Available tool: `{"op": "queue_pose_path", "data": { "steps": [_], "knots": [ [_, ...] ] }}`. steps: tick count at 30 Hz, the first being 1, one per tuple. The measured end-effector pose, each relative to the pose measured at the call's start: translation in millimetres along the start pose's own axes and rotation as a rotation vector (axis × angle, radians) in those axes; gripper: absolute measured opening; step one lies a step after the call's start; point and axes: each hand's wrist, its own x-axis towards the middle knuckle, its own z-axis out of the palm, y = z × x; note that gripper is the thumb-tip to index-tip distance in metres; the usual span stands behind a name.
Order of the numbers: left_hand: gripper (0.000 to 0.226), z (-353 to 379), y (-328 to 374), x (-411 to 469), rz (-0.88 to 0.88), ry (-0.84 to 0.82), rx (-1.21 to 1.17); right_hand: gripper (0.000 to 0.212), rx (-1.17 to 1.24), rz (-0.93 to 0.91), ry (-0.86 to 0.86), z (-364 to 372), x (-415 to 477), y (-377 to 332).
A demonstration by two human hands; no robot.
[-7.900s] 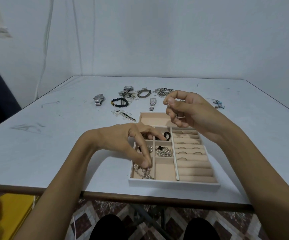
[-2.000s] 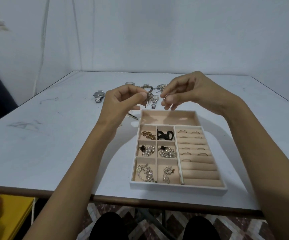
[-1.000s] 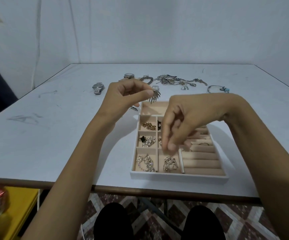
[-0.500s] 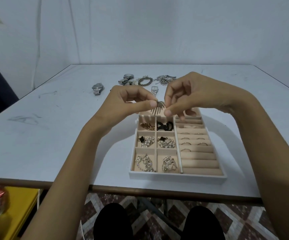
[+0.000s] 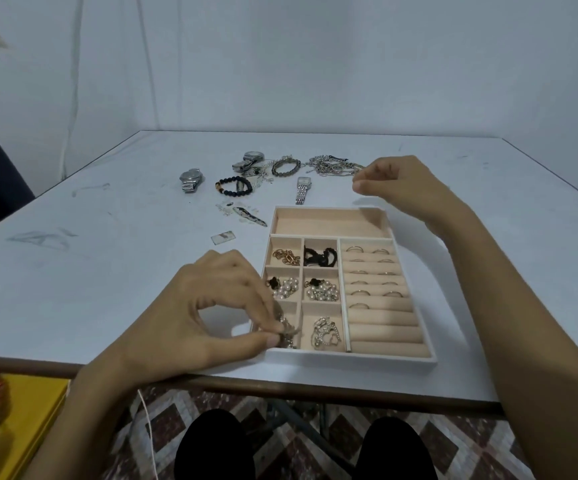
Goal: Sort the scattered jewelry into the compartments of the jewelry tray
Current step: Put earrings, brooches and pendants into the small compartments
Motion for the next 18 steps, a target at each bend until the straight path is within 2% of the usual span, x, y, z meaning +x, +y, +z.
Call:
{"op": "queue_pose_path", "data": {
  "steps": [2,9,15,18],
  "knots": [
    [0.010,-2,3,2,0.010,-0.003,0.058,0.017,-0.063,0.023,0.058,2,3,19],
    [0.010,-7,8,2,0.012,-0.019,0.256,0.033,-0.159,-0.024,0.075,4,-1,47],
    [0.008,-14,17,6,-0.027,-0.182,0.426,0.030,-0.242,-0.040,0.071,8,1,55],
    [0.016,-14,16,7,-0.057,-0.201,0.437,0.030,-0.293,-0.051,0.076,10,1,56]
  ]
}}
